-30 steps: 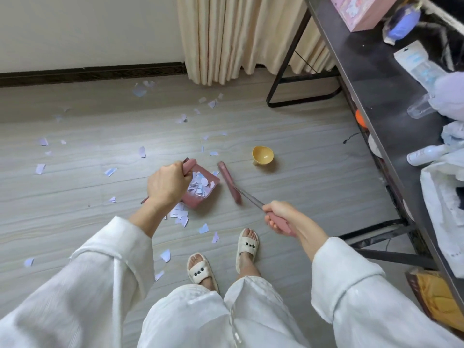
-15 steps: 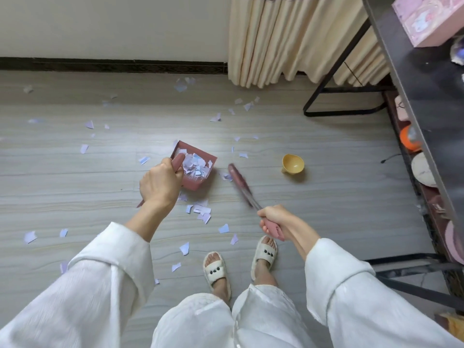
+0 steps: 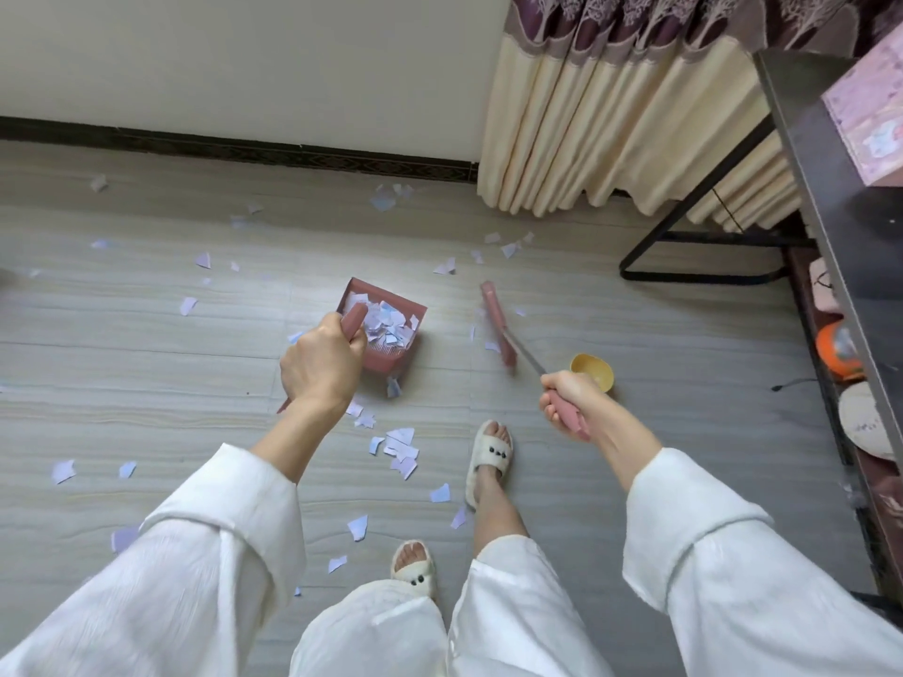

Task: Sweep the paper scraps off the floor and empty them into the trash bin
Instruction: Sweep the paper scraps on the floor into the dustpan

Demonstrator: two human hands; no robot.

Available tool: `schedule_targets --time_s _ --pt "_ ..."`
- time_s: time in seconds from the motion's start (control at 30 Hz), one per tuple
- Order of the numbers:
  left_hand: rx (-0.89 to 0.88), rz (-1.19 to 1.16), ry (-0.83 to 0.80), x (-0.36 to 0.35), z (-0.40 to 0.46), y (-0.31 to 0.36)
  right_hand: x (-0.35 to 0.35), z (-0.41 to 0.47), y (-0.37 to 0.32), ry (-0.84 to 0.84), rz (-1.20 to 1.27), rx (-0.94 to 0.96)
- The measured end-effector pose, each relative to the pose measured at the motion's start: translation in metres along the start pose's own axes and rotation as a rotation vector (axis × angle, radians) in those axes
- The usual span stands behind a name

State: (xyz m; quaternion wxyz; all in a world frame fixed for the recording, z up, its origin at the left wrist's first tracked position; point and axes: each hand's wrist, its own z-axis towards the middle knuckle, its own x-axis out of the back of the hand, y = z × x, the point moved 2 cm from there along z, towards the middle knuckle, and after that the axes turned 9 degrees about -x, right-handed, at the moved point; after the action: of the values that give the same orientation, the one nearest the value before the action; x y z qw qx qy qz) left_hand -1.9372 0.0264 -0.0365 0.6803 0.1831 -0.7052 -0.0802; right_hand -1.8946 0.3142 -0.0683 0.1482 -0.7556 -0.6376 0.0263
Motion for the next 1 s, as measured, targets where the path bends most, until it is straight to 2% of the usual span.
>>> schedule_targets --time_s 0.23,0.4,0.5,0.6,1.0 --pt "0.108 -0.02 0.008 -0.029 0.075 0.041 0.033 0.063 -0.099 0.099 0.011 0.043" --pt "0.189 -0.044 0.014 -0.042 0.138 0.086 0.009 0.067 -0.16 -0.062 -0.084 -0.083" --pt "0.239 -0.055 0.012 -0.044 0.16 0.103 0.015 0.057 -0.204 -0.202 -0.106 -0.197" --pt "0.237 -0.052 -0.007 -0.045 0.176 0.111 0.031 0.052 -0.241 -0.258 -0.072 -0.237" --pt "0.249 -0.004 -0.007 -0.053 0.207 0.115 0.047 0.106 -0.318 0.098 -0.212 0.111"
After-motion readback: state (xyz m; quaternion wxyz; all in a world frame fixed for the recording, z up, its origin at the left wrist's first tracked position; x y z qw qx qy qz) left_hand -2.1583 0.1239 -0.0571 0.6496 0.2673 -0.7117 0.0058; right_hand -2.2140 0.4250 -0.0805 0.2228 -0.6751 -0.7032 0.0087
